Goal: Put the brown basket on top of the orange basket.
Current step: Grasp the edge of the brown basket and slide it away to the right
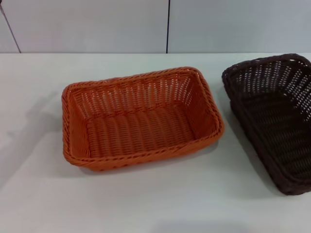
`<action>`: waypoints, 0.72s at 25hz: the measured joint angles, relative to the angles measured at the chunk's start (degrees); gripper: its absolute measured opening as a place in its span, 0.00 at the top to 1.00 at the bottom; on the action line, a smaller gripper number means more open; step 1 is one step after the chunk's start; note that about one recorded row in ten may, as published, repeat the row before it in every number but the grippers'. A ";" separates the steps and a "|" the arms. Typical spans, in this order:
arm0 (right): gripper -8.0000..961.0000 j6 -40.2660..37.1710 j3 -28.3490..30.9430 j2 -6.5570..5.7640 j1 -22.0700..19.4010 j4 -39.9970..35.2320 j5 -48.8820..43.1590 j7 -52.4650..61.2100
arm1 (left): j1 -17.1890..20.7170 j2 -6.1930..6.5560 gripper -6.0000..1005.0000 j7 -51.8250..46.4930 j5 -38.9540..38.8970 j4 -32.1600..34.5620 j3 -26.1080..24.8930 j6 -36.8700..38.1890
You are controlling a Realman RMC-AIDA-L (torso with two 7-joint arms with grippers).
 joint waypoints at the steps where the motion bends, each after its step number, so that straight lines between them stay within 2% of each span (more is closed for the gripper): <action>1: 0.65 -0.50 0.15 0.15 0.21 -0.01 0.24 -0.07 | 0.00 0.00 0.28 0.00 0.00 0.00 0.00 0.00; 7: 0.72 -3.28 0.91 0.41 0.72 -0.18 4.00 -0.38 | 0.37 0.07 0.28 -0.16 -0.02 -0.13 0.00 0.29; 15: 0.79 -6.92 2.86 -0.18 1.17 -1.46 8.01 -0.36 | 0.70 0.19 0.28 -0.70 -0.11 0.11 -0.88 1.07; 18: 0.81 -7.35 1.84 0.33 1.35 -1.57 6.99 -0.24 | 0.70 0.23 0.28 -0.76 -0.13 0.05 -1.39 1.59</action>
